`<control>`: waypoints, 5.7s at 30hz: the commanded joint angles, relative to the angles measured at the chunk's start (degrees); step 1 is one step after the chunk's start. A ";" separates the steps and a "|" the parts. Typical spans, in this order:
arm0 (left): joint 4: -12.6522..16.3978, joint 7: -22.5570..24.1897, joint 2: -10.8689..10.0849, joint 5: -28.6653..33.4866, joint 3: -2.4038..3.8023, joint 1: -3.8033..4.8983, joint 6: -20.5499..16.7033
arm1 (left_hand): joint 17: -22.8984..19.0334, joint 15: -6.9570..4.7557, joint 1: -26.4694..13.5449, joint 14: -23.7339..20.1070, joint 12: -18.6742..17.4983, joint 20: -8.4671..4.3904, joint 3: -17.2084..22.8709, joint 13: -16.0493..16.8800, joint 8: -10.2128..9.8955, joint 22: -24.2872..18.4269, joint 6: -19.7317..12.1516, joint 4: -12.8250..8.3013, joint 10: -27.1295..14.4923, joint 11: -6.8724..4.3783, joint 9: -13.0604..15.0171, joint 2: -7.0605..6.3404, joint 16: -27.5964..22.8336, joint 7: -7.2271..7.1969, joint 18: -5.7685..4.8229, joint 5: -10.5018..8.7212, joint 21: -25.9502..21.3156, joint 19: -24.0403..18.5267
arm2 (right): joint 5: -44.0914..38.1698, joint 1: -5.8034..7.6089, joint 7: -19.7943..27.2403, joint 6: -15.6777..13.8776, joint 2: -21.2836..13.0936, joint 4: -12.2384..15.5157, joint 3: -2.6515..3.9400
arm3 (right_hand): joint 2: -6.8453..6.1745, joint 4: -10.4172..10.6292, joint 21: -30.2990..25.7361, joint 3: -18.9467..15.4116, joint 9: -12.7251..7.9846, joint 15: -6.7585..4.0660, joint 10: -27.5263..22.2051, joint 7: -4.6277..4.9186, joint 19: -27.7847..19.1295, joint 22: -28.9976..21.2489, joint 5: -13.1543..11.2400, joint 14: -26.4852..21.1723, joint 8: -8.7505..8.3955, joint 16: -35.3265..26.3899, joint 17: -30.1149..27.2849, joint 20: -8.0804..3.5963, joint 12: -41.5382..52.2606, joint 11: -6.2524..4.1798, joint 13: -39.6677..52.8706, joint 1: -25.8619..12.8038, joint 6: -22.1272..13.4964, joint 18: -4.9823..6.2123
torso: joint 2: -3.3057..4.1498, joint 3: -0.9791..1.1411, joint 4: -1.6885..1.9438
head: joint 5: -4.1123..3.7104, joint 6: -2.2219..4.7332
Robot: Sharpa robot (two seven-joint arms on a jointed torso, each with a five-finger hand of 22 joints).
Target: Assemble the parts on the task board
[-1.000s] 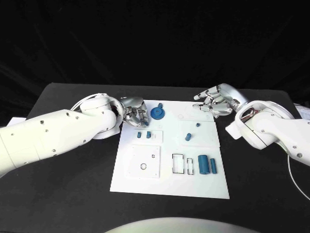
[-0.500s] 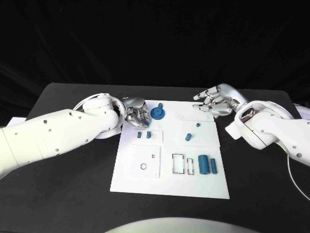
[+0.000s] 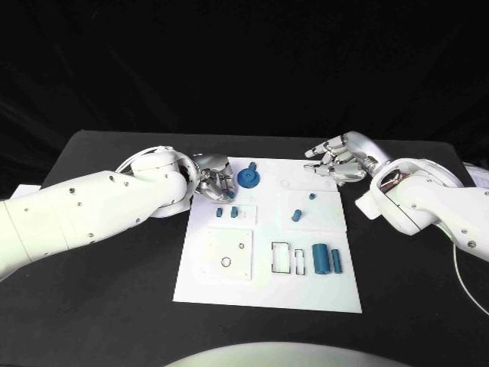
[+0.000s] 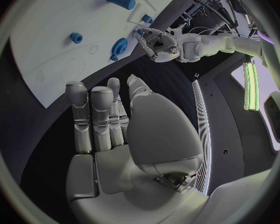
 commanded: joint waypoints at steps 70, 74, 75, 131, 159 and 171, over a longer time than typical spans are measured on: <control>9.36 34.55 -12.46 83.87 -0.39 -0.50 -21.44 | -31.78 2.30 1.78 -13.53 0.46 1.73 6.18 0.17 -2.16 -14.72 -3.18 -5.36 -4.40 2.50 -1.67 0.78 -21.51 3.06 4.24 -0.22 -28.77 -16.41 | -47.46 -1.98 -9.83 17.36 0.85 2.29 -0.35 | -3.63 -3.71 9.97 17.34 0.13 0.94 -2.09 -0.59 7.32 13.01 -9.48 3.63 -0.17 9.99 10.43 0.28 -28.97 1.18 -36.24 4.71 8.07 -1.66 | -0.17 -0.07 0.11 | -3.77 1.98; 9.61 34.99 -12.59 84.01 -0.39 -0.50 -21.57 | -31.82 2.28 1.80 -13.54 0.62 1.73 6.19 0.21 -2.09 -14.67 -3.10 -5.50 -4.38 2.48 -1.66 0.86 -21.49 3.05 4.25 -0.21 -28.73 -16.45 | -47.55 -1.98 -10.01 17.97 1.22 1.90 -0.59 | -3.18 -4.24 10.10 18.77 0.15 0.92 -1.67 -0.62 7.35 13.19 -10.41 3.59 -0.10 10.06 10.38 0.30 -28.78 1.16 -36.91 5.14 8.40 -1.66 | -0.15 -0.10 0.10 | -3.83 1.82; 9.66 35.03 -12.62 84.04 -0.39 -0.50 -21.63 | -31.82 2.28 1.80 -13.54 0.62 1.73 6.19 0.21 -2.09 -14.67 -3.10 -5.50 -4.38 2.48 -1.66 0.86 -21.49 3.05 4.25 -0.21 -28.73 -16.45 | -47.57 -1.98 -10.05 18.27 1.34 1.82 -0.68 | -3.03 -4.41 10.13 19.26 0.19 0.89 -1.40 -0.67 7.35 13.23 -10.64 3.57 -0.02 10.04 10.31 0.28 -28.68 1.10 -37.10 5.21 8.63 -1.66 | -0.16 -0.07 0.09 | -3.80 1.71; 9.66 36.39 -13.32 84.14 -0.39 -0.50 -21.59 | -32.32 2.35 1.13 -13.71 1.81 1.75 6.34 0.31 -1.90 -14.04 -3.28 -6.68 -5.17 2.62 -1.74 1.17 -21.32 3.24 4.22 0.14 -28.26 -16.91 | -41.87 -2.50 -10.63 9.21 0.31 12.03 1.10 | -1.83 -9.07 15.33 25.58 1.58 0.08 3.97 -1.19 11.05 19.68 -11.51 4.41 0.82 14.41 13.62 -0.27 -28.64 0.20 -39.74 3.40 12.93 -2.94 | -0.32 -0.19 0.17 | -3.66 1.53; 9.26 35.94 -11.53 84.42 -0.42 -0.49 -20.94 | -32.38 2.39 0.94 -13.74 1.94 1.79 6.34 0.31 -1.92 -13.99 -3.38 -6.77 -5.33 2.66 -1.75 1.16 -21.30 3.30 4.22 0.15 -28.24 -16.98 | -44.01 -10.01 -8.78 14.80 10.99 12.58 -1.13 | -1.64 -9.75 15.20 26.22 1.66 0.29 3.66 -0.81 10.73 19.46 -10.92 4.33 0.47 14.57 13.53 -0.14 -29.04 0.50 -39.89 2.93 12.55 -2.86 | -0.38 -0.39 0.42 | 2.52 -0.51; 8.93 35.69 -11.39 84.42 -0.42 -0.50 -20.59 | -32.41 2.40 0.89 -13.77 1.97 1.80 6.34 0.31 -1.93 -13.97 -3.42 -6.82 -5.40 2.68 -1.76 1.16 -21.29 3.31 4.22 0.15 -28.24 -17.02 | -46.98 -10.35 -9.86 14.74 11.47 11.78 -1.30 | -1.60 -9.77 15.24 26.19 1.70 0.35 3.66 -0.79 10.73 19.51 -10.92 4.33 0.45 14.72 13.64 -0.09 -29.04 0.55 -39.89 2.61 12.56 -2.87 | -0.44 -0.39 0.57 | 2.41 -0.73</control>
